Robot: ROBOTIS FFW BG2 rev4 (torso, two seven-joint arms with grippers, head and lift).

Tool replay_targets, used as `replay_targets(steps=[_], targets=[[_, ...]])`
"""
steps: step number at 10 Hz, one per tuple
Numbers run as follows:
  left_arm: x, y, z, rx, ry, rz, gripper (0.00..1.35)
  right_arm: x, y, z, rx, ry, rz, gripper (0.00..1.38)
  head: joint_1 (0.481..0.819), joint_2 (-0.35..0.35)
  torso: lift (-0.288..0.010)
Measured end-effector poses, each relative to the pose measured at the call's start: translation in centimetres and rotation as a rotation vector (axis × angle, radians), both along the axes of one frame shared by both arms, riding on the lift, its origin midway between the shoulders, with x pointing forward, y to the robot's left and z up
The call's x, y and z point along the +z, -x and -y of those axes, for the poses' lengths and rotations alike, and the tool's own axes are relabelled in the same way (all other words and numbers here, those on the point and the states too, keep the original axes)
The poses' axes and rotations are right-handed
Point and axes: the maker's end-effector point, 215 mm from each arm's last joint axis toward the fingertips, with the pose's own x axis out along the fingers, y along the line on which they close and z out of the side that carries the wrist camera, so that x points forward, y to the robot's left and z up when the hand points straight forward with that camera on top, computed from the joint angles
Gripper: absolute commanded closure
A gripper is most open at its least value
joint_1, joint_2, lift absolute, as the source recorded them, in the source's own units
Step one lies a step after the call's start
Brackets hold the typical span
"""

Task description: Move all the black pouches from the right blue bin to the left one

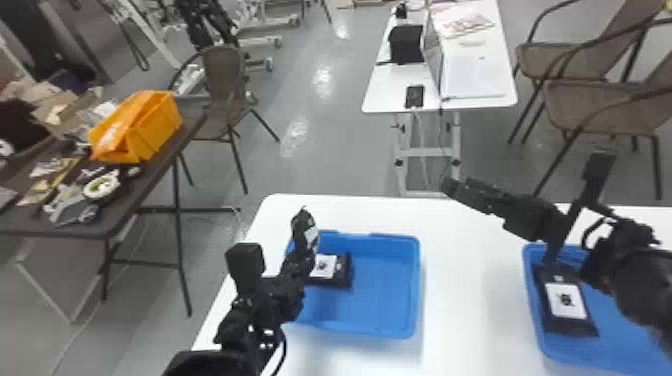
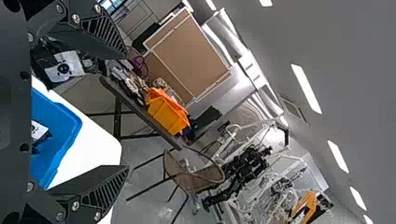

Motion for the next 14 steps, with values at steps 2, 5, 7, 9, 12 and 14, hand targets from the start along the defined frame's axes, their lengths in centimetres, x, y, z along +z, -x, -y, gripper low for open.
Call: replay_targets(steps=[2,5,7,9,12,14], targets=[[-1.2,0.4,0.4,-0.021,-0.032,-0.022,0.07,-1.0,0.2,0.9,-0.028,0.022,-0.014,0.19,0.695,0.277,0.010],[3.4,-1.0,1.1,0.005,0.023,0.129,0.22,-2.8,0.0,4.1,-0.142,0.103,-0.038,0.19,0.695,0.240,0.010],[7.5,-1.7,0.4,0.030,0.032,0.228,0.22,-4.8,0.8,8.3,-0.250,0.201,-0.048,0.19,0.695,0.202,0.010],[9.3,-1.8,-0.1,0.045,0.048,0.269,0.22,-7.9,3.0,12.1,-0.310,0.257,-0.089,0.19,0.695,0.179,0.010],[9.7,-1.7,-0.2,0.052,0.057,0.279,0.22,-14.0,6.5,18.2,-0.390,0.320,-0.233,0.19,0.695,0.117,0.010],[9.8,-1.7,-0.1,0.052,0.059,0.281,0.22,-16.1,6.6,20.8,-0.419,0.358,-0.289,0.19,0.695,0.087,0.010]])
